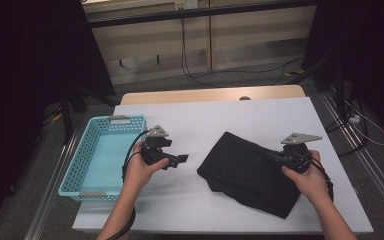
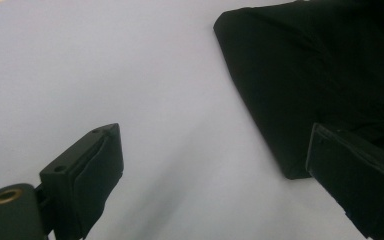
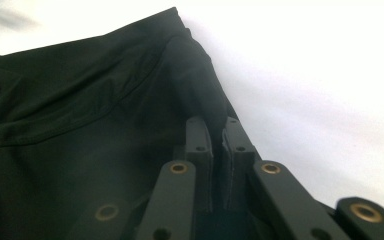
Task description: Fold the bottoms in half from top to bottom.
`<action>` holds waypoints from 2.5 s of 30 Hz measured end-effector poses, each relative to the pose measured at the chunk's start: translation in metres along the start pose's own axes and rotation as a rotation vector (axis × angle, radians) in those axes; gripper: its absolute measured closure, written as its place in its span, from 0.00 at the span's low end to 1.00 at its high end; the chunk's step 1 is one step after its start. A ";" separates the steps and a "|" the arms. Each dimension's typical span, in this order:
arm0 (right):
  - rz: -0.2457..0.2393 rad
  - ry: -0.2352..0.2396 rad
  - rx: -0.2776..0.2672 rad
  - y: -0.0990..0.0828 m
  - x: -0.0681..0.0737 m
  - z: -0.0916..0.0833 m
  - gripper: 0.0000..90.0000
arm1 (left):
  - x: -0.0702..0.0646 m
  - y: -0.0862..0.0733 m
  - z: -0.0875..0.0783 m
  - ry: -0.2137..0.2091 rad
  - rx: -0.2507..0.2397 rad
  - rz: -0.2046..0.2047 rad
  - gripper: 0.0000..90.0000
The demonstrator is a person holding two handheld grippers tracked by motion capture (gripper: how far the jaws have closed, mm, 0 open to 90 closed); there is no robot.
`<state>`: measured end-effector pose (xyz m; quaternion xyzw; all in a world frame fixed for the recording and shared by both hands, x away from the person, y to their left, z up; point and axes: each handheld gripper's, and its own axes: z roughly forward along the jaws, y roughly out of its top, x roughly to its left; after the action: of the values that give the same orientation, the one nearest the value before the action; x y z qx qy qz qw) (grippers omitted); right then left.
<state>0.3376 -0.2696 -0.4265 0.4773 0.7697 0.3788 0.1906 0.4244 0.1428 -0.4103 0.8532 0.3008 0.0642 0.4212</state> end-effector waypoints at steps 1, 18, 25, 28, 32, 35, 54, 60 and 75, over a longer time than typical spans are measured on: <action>-0.002 -0.003 0.003 -0.001 -0.001 -0.002 0.94 | 0.000 0.000 0.000 -0.001 -0.002 0.001 0.09; 0.015 -0.013 0.011 -0.011 -0.003 -0.014 0.94 | -0.002 0.001 0.000 0.000 -0.003 0.009 0.09; 0.013 -0.013 0.009 -0.013 -0.004 -0.019 0.94 | -0.003 0.001 0.001 -0.002 0.000 0.008 0.09; 0.013 -0.011 0.007 -0.014 -0.003 -0.021 0.94 | -0.003 0.001 0.001 -0.003 -0.001 0.009 0.09; 0.012 -0.012 0.009 -0.016 -0.003 -0.024 0.94 | -0.003 0.001 0.002 -0.001 0.000 0.011 0.09; 0.009 -0.013 0.010 -0.017 -0.003 -0.025 0.94 | -0.003 0.001 0.001 -0.003 0.001 0.011 0.09; 0.018 -0.029 0.012 -0.023 -0.004 -0.035 0.94 | -0.003 0.001 0.000 0.002 -0.008 0.009 0.09; 0.012 -0.031 0.009 -0.024 -0.004 -0.038 0.94 | -0.004 0.002 -0.001 -0.001 -0.007 0.011 0.09; 0.022 -0.039 0.020 -0.030 -0.007 -0.047 0.94 | -0.005 0.002 0.001 -0.003 -0.004 0.014 0.09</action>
<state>0.2922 -0.3021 -0.4196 0.4949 0.7643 0.3636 0.1968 0.4214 0.1384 -0.4091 0.8545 0.2940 0.0667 0.4230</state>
